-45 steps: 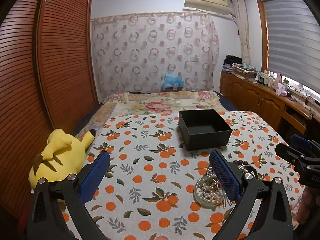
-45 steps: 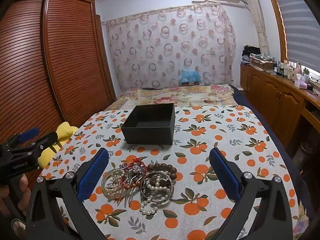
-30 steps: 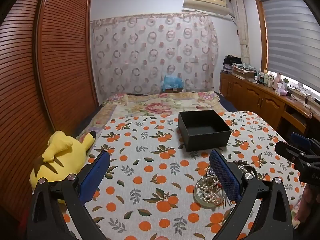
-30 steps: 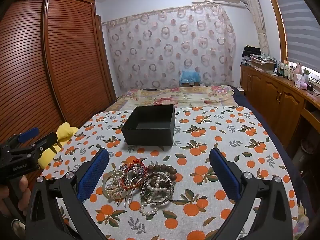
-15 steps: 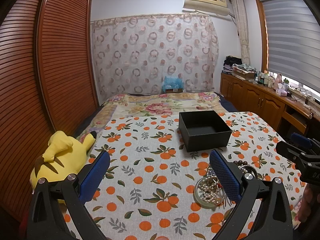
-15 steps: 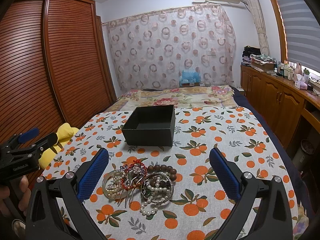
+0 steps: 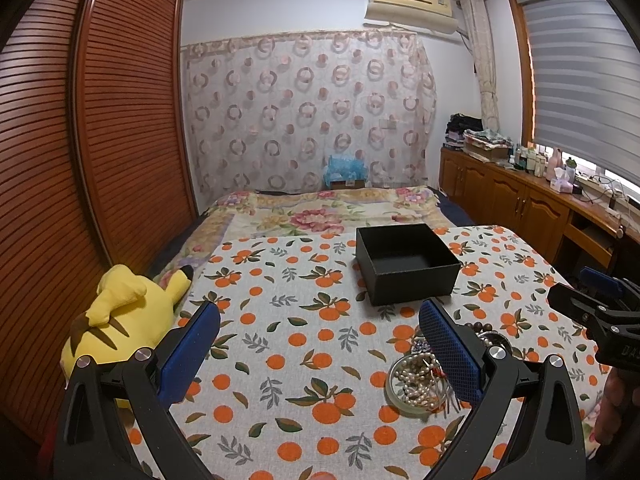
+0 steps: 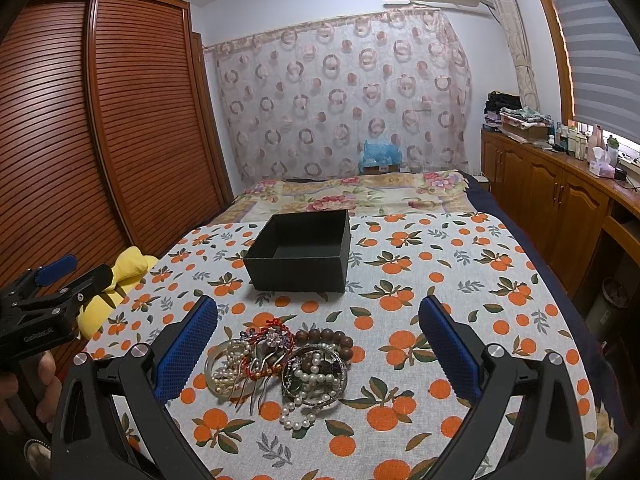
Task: Organize jewelry
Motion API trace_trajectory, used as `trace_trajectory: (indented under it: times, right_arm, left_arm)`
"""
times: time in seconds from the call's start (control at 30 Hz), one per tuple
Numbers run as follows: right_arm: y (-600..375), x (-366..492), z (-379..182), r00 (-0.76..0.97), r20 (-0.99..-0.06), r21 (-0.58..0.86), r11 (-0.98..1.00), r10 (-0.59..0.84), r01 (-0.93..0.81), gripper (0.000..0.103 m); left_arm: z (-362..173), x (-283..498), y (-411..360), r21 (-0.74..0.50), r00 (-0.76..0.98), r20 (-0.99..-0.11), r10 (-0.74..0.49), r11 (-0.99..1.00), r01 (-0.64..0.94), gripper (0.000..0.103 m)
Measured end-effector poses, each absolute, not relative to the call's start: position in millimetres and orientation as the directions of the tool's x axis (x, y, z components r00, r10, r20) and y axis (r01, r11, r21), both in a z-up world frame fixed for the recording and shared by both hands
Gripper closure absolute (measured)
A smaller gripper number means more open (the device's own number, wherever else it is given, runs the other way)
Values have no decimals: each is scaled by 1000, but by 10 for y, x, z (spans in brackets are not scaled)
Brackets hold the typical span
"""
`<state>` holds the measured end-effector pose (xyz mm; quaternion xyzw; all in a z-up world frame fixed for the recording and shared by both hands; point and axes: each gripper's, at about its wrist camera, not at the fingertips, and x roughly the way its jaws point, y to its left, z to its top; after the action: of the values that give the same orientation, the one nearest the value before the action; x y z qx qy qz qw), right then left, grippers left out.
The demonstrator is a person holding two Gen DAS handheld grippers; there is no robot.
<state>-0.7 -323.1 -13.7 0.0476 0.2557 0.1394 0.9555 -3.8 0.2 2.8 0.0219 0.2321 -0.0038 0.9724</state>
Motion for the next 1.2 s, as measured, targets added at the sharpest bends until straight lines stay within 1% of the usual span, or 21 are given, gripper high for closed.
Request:
trace_trajectory:
  times: [1.2]
  right_arm:
    - [-3227,-48,-122,837,-464,160,957,289,-242,2]
  left_arm:
    - [24,-51,-7,46,896,-445,5,999,17,6]
